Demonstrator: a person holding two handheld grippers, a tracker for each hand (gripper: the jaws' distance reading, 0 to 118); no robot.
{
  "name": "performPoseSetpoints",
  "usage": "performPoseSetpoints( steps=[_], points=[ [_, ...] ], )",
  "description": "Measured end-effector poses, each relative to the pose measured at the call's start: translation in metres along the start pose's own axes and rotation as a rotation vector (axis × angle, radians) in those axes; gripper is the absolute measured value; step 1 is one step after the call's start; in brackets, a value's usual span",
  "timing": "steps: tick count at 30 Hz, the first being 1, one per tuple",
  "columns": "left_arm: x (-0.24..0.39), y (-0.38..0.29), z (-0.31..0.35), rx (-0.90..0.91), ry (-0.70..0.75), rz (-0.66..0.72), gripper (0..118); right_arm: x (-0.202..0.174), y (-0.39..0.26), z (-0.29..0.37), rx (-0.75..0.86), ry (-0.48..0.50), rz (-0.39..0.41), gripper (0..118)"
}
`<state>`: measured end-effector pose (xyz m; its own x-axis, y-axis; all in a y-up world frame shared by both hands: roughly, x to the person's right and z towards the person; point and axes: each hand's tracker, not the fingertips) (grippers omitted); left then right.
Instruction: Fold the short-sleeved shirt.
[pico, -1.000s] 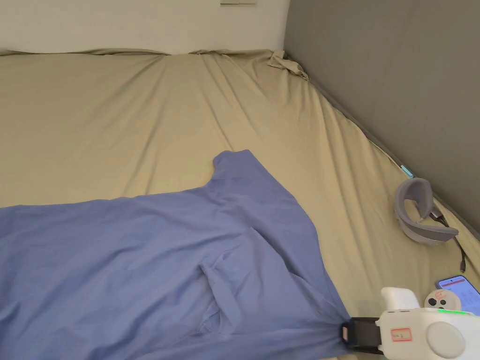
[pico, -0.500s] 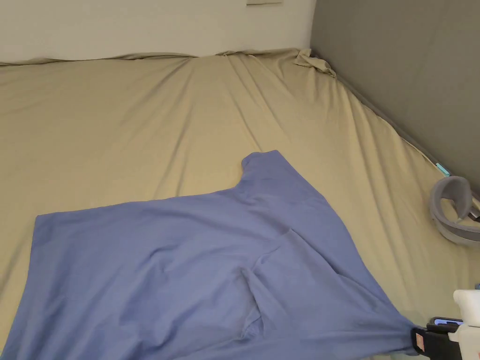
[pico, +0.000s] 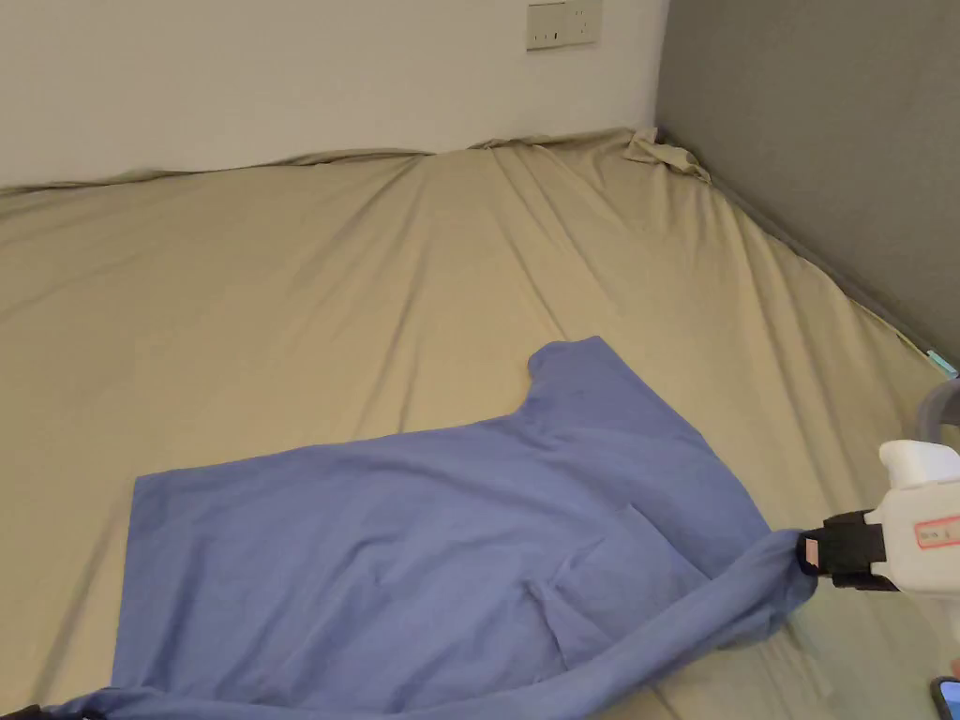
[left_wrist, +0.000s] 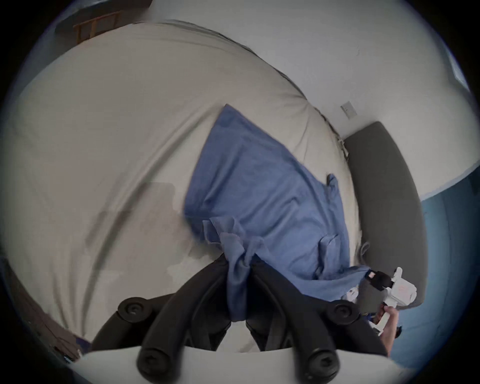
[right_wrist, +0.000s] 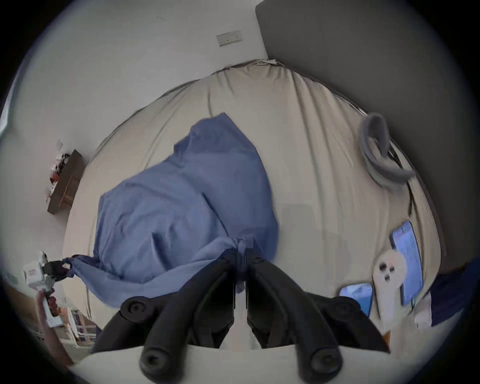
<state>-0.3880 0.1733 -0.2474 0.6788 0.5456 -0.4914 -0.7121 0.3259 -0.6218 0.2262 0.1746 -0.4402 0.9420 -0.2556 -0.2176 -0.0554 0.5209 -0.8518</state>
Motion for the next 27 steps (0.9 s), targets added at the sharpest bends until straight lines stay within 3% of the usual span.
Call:
performPoseSetpoints(
  steps=[5, 10, 14, 19, 22, 23, 24, 26, 27],
  points=[
    [0.003, 0.051, -0.04, 0.048, -0.014, 0.108, 6, -0.016, 0.074, -0.07, -0.041, -0.088, 0.077, 8],
    [-0.015, 0.085, -0.09, 0.051, -0.009, 0.301, 6, -0.018, 0.104, -0.138, -0.108, -0.19, 0.081, 8],
    [-0.028, 0.093, -0.127, 0.036, 0.108, 0.302, 6, -0.012, 0.106, -0.176, -0.131, -0.197, 0.015, 8],
    [-0.037, 0.088, -0.149, 0.053, 0.089, 0.273, 6, -0.01, 0.098, -0.203, -0.145, -0.238, 0.042, 8],
    [-0.036, 0.089, -0.155, 0.054, 0.153, 0.193, 6, -0.015, 0.094, -0.197, -0.132, -0.241, 0.059, 9],
    [-0.034, 0.09, -0.155, 0.048, 0.165, 0.153, 11, -0.014, 0.095, -0.196, -0.133, -0.23, 0.065, 13],
    [-0.032, 0.092, -0.149, 0.045, 0.129, 0.162, 40, -0.013, 0.097, -0.192, -0.14, -0.225, 0.061, 36],
    [-0.024, 0.1, -0.122, 0.049, -0.037, 0.185, 115, -0.008, 0.105, -0.181, -0.11, -0.187, 0.0, 110],
    [-0.018, 0.1, -0.108, 0.053, -0.06, 0.152, 118, -0.007, 0.108, -0.166, -0.063, -0.103, -0.018, 118]
  ],
)
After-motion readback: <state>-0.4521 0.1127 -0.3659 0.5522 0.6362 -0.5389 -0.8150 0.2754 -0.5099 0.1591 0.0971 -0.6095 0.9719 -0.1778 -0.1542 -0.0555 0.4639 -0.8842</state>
